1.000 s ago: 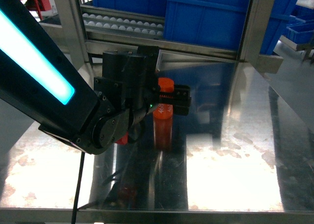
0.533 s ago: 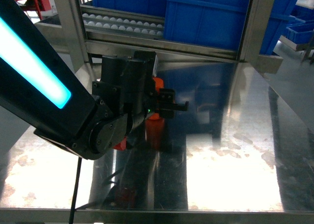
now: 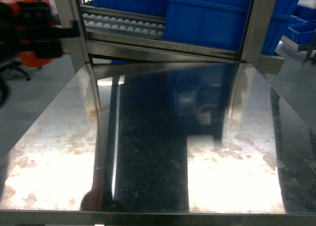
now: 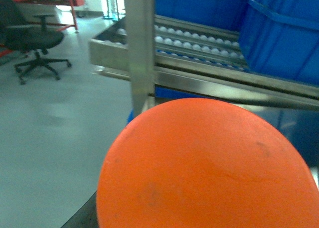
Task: Pick capacitor and pack into box
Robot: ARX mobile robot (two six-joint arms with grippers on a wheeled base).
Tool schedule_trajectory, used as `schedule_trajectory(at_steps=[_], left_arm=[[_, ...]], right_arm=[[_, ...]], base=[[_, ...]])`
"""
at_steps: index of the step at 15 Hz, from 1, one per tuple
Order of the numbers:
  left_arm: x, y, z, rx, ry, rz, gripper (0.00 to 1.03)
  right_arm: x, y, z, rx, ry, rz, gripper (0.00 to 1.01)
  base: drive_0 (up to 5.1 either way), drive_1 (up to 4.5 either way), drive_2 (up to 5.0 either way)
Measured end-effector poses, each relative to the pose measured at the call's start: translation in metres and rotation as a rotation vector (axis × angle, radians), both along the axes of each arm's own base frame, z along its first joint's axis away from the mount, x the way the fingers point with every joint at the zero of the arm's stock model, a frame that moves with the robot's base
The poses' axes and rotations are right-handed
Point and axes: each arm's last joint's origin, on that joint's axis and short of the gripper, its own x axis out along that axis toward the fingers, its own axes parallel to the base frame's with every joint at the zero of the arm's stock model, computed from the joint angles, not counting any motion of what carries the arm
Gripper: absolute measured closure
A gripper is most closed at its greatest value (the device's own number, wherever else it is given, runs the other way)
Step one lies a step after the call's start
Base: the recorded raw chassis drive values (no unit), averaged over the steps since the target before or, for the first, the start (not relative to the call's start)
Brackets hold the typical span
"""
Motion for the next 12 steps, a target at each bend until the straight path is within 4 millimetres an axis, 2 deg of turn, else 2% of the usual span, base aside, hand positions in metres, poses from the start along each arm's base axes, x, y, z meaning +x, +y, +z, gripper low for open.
schedule_trajectory(at_steps=[2,4,6,9,11,12], left_arm=[[-0.051,0.029,0.031,-0.012,-0.073,0.079,0.59],[-0.09,0.037,0.045,-0.005,-0.096,0.088,0.59],[-0.098,0.038,0.053,-0.015,-0.147,0.085,0.59],[-0.096,0.038,0.05,-0.008,-0.119,0.077,0.59],[-0.11,0.045,0.034,0.017,-0.062,-0.095,0.59],[-0.118,0.048,0.024,0.017,-0.059,-0.116,0.59]], right_arm=[[0.0,0.0,0.0,0.0,0.0,0.0,0.03],[0.0,0.0,0.0,0.0,0.0,0.0,0.03],[0.0,0.0,0.0,0.0,0.0,0.0,0.03],[0.0,0.0,0.0,0.0,0.0,0.0,0.03],[0.0,0.0,0.0,0.0,0.0,0.0,0.03],[0.0,0.0,0.0,0.0,0.0,0.0,0.03]], base=[[0.0,0.0,0.0],[0.0,0.0,0.0],[0.0,0.0,0.0],[0.0,0.0,0.0],[0.0,0.0,0.0],[0.0,0.0,0.0]])
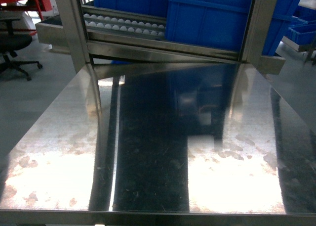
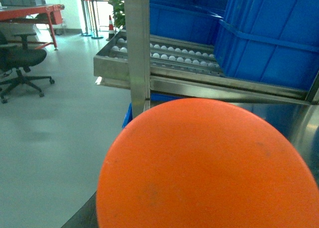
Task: Pick capacitor and pack into box
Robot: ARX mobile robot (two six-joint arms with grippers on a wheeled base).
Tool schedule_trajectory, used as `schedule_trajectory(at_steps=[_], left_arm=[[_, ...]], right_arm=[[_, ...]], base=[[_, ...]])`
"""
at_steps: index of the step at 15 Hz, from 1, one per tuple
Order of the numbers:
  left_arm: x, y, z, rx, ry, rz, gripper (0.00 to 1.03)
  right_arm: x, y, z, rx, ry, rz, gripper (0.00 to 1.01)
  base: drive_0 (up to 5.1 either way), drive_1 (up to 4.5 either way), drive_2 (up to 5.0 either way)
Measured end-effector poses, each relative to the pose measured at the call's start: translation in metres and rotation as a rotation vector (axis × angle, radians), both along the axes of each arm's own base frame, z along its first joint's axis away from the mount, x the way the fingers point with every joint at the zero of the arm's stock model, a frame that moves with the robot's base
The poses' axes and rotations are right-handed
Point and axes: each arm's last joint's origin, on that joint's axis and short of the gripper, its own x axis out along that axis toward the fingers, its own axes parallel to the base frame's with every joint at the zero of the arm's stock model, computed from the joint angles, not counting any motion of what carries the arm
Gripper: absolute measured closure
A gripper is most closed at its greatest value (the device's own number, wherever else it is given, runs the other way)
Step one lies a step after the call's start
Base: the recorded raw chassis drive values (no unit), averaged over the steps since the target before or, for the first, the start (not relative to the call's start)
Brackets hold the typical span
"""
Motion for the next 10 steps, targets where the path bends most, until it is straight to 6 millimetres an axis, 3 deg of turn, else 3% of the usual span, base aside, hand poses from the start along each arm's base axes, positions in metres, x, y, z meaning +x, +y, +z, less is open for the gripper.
schedule_trajectory(at_steps=[5,10], left_arm=[[-0.029,0.018,-0.031,-0.001,0.001,0.015,0.59],[-0.051,0.017,-0.049,0.0,0.003,-0.01,0.59]], right_arm=[[0.0,0.0,0.0,0.0,0.0,0.0,0.03],[0.0,0.0,0.0,0.0,0.0,0.0,0.03]], base=[[0.0,0.0,0.0],[0.0,0.0,0.0]])
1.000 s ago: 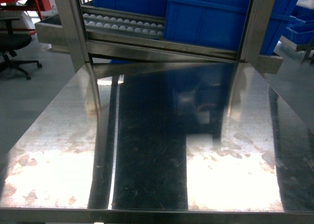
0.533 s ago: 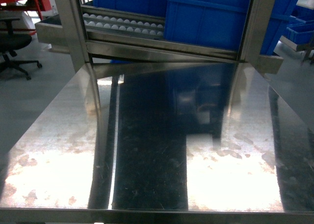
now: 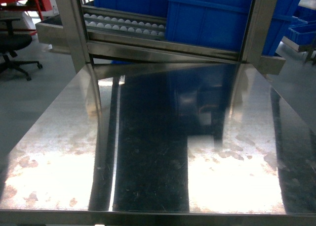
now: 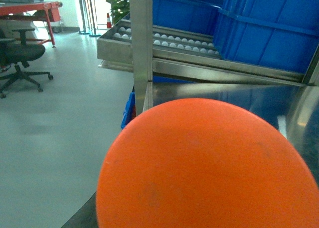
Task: Pick capacitor and pack into box
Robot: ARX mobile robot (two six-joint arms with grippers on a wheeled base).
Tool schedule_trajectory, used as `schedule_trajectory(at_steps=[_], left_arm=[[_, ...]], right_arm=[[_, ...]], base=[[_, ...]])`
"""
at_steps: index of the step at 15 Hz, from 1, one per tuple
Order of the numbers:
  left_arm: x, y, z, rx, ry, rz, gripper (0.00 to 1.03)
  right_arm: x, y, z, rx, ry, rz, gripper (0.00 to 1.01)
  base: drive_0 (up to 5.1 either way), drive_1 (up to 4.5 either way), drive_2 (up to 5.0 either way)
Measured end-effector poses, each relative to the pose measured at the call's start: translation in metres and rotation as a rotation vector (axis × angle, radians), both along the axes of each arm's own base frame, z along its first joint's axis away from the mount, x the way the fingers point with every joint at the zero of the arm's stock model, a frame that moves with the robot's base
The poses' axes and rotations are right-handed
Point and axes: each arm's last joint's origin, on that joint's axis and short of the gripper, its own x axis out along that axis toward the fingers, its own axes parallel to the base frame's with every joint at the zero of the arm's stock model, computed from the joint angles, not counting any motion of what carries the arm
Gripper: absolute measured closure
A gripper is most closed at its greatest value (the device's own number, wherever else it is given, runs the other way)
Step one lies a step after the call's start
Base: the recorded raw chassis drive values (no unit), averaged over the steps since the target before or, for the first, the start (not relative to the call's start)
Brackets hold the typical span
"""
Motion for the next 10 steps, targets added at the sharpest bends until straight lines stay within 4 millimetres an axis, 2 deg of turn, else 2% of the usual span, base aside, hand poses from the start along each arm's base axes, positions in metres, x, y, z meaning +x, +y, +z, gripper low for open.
schedule_trajectory(at_steps=[6,10], left_arm=[[-0.013,0.0,-0.012,0.0,-0.01,0.0,0.59],[-0.02,0.0,-0.011,0.0,-0.02,0.0,0.59]], right_arm=[[0.0,0.0,0.0,0.0,0.0,0.0,0.03],[0.0,0.0,0.0,0.0,0.0,0.0,0.03]], base=[[0.0,0.0,0.0],[0.0,0.0,0.0]])
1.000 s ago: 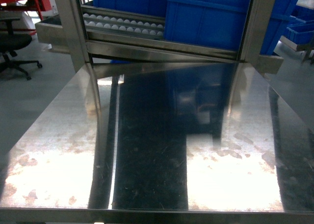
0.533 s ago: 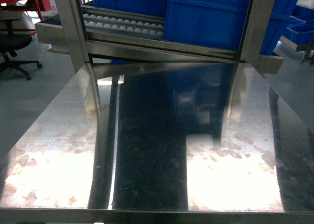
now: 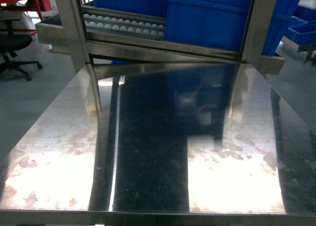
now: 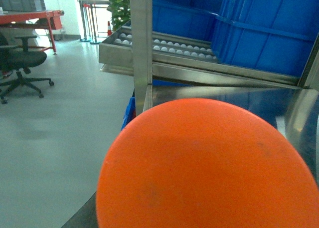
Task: Pick capacitor and pack into box
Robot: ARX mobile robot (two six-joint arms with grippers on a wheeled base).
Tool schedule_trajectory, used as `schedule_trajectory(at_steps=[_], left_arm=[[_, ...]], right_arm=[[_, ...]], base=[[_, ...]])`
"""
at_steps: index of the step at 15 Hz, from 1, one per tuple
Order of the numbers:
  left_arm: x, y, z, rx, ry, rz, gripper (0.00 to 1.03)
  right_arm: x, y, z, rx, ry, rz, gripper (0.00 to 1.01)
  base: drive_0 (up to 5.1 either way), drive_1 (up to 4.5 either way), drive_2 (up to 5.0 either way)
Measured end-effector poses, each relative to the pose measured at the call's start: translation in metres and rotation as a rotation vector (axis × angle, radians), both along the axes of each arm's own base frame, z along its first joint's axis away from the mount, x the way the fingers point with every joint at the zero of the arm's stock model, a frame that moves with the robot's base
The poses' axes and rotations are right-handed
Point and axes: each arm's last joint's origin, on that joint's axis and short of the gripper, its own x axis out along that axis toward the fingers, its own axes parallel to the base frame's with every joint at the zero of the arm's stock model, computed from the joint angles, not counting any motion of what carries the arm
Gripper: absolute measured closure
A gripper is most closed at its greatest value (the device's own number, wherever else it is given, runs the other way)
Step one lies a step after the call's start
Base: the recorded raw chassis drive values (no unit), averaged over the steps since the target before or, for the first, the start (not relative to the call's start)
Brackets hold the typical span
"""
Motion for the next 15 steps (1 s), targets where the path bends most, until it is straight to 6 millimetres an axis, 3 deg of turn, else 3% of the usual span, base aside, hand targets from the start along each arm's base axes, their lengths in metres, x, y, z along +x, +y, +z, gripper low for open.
schedule_trajectory(at_steps=[8,15], left_arm=[[-0.017,0.0,0.0,0.0,-0.011,0.003,0.59],[-0.016,0.0,-0.004,0.001,0.014,0.0,0.59]], right_arm=[[0.0,0.0,0.0,0.0,0.0,0.0,0.03],[0.0,0.0,0.0,0.0,0.0,0.0,0.03]], base=[[0.0,0.0,0.0],[0.0,0.0,0.0]])
